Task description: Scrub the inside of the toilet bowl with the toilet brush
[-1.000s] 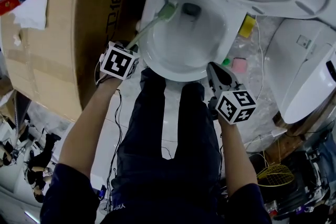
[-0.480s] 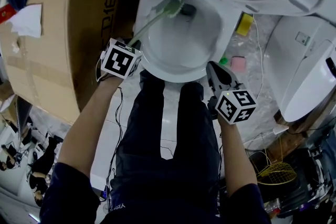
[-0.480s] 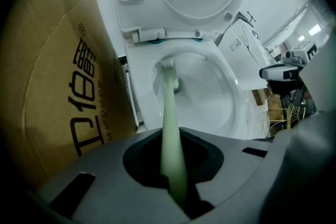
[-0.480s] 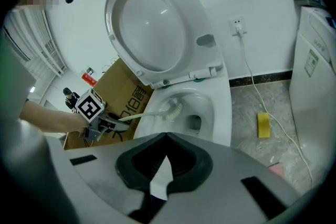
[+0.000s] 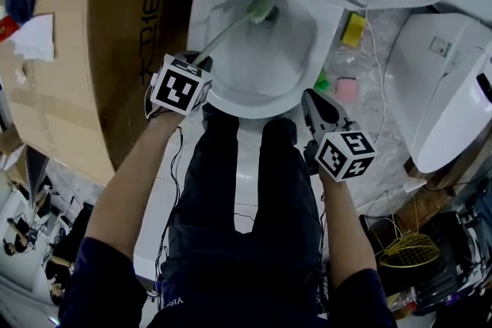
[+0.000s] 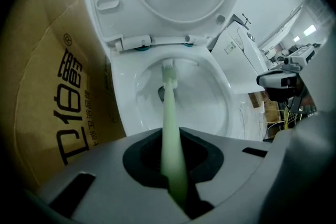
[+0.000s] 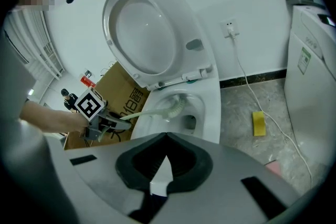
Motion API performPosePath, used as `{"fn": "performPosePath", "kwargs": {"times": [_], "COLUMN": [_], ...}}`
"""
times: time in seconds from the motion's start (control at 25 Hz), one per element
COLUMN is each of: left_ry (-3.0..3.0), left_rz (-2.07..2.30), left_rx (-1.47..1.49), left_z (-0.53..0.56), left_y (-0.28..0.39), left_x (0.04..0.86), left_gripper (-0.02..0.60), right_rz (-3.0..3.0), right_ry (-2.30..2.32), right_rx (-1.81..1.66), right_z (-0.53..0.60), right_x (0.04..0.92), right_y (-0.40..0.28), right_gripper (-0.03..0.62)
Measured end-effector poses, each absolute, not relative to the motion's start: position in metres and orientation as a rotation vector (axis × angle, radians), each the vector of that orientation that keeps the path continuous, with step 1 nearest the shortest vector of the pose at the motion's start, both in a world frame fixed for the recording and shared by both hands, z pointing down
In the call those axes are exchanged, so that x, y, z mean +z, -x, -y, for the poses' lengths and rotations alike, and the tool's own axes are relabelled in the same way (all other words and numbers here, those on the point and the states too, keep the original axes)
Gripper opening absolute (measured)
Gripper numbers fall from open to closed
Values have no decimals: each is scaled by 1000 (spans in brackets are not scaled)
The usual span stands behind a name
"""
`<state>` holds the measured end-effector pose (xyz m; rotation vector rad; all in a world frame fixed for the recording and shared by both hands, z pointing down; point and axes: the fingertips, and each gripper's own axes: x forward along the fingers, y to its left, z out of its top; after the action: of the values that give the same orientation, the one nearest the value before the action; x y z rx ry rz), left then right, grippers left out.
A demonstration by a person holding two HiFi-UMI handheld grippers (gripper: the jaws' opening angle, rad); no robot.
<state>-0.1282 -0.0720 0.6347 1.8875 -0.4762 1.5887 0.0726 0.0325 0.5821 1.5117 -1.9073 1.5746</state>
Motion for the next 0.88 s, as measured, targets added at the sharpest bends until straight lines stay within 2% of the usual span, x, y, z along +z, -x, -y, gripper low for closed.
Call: {"fn": "performPosePath", "kwargs": {"times": [0.88], "left_ry": [-1958], "left_rz": [353], "left_rx": [1576], "left_z": [23], "left_y": [69], "left_x": [633], "left_gripper": [51], "right_rz": [1872], "right_ry": [-1599], "right_rx": [1596], "right_z": [-78], "right_x": [582], "right_y": [-99], "right_gripper": [0]}}
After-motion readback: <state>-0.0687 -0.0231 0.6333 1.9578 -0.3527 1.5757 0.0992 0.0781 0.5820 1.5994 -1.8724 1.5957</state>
